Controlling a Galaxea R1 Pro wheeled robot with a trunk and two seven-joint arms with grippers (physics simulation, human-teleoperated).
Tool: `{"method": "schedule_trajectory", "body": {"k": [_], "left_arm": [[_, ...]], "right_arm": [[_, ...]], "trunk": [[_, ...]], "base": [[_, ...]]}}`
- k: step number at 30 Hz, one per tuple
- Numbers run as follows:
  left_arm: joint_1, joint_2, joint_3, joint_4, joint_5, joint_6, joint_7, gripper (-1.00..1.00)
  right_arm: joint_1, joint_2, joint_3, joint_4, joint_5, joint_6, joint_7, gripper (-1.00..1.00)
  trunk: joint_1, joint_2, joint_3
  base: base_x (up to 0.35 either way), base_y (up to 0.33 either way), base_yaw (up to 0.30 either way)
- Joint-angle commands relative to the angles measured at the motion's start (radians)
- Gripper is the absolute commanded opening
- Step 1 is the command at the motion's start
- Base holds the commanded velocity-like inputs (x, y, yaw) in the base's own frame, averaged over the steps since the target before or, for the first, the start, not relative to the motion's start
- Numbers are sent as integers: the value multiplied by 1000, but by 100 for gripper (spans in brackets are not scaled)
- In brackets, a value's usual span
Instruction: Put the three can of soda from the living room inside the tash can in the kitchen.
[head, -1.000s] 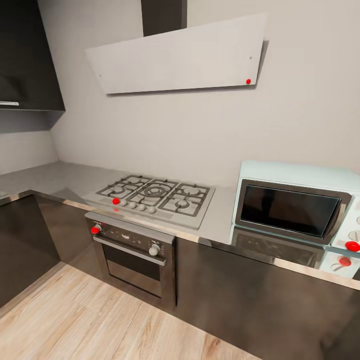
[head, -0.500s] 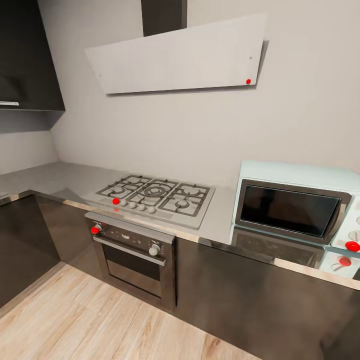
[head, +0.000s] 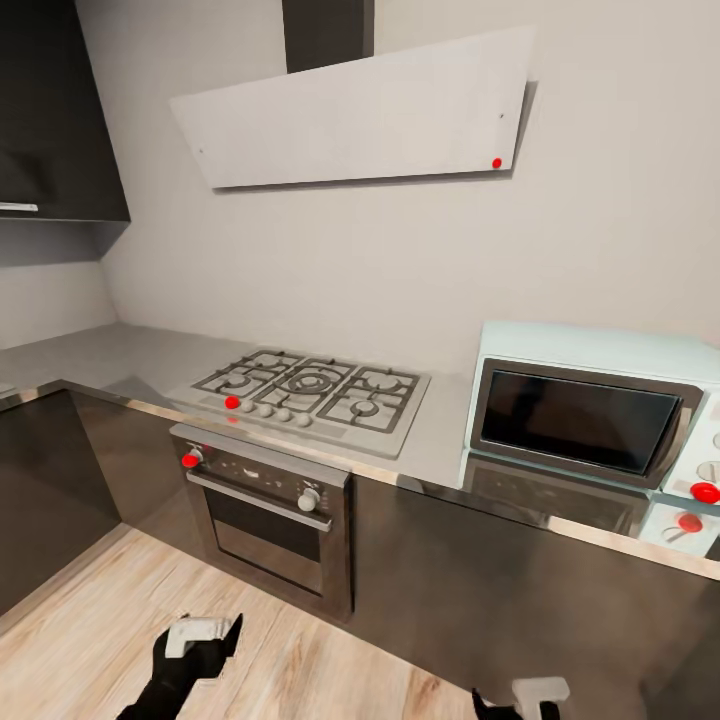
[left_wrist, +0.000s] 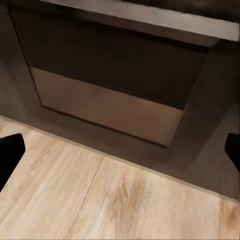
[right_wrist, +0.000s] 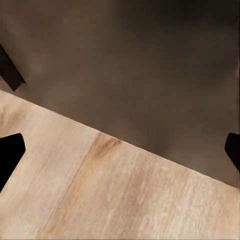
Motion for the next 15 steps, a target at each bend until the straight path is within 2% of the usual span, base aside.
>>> {"method": "schedule_trajectory", "body": {"k": [1, 6, 7, 9, 12, 13, 15], "left_arm": [[3, 0, 6, -57, 10, 0, -8, 100], [7, 1, 12, -174, 23, 0, -26, 100], [29, 1, 14, -251, 26, -3, -34, 100], [73, 2, 20, -289, 27, -28, -37, 100], [117, 1, 32, -303, 26, -102, -41, 100], [149, 1, 37, -284, 22, -205, -45, 100], [162, 1, 40, -244, 24, -272, -47, 100]], "right_arm": [[1, 0, -1, -106, 1, 50, 21, 100], [17, -8, -9, -369, 2, 184, 116, 100], [28, -16, -38, -504, 0, 264, 167, 100], [32, -19, -72, -553, -2, 289, 188, 100], [34, -21, -96, -578, -3, 289, 201, 100], [35, -22, -114, -584, -4, 234, 208, 100], [37, -24, -125, -572, -4, 168, 210, 100]], "trunk": [[0, 0, 0], [0, 0, 0], [0, 0, 0], [0, 0, 0], [0, 0, 0], [0, 0, 0], [0, 0, 0]], "base": [[0, 0, 0], [0, 0, 0], [0, 0, 0], [0, 0, 0], [0, 0, 0], [0, 0, 0], [0, 0, 0]]}}
